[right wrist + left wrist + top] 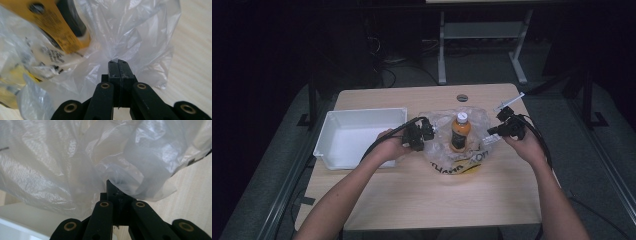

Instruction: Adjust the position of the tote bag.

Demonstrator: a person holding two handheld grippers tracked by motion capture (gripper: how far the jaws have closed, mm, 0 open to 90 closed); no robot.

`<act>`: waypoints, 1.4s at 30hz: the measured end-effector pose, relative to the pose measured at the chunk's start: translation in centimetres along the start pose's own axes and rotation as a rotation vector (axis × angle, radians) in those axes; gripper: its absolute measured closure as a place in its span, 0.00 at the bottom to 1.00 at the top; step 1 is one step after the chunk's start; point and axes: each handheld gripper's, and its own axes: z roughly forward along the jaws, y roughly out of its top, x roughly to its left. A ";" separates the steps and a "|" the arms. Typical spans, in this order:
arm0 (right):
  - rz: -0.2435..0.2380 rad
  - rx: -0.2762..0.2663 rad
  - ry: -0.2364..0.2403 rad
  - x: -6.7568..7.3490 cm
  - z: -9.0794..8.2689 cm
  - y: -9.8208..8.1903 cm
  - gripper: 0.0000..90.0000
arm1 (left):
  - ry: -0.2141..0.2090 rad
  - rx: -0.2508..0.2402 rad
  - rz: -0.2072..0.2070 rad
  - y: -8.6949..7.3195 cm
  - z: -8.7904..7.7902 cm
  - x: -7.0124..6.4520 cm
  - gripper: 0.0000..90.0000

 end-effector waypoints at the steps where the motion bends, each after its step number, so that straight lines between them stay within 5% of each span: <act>1: 0.005 0.014 0.005 -0.2 0.4 -0.4 1.00 | -0.004 0.005 -0.003 0.0 0.1 0.0 1.00; 14: 0.012 0.083 0.029 0.0 1.2 -2.5 1.00 | -0.056 0.054 0.012 -0.6 1.4 -1.3 1.00; 42: 0.038 0.069 0.052 0.0 1.7 -4.7 1.00 | -0.095 0.062 0.024 -0.9 2.3 -2.0 1.00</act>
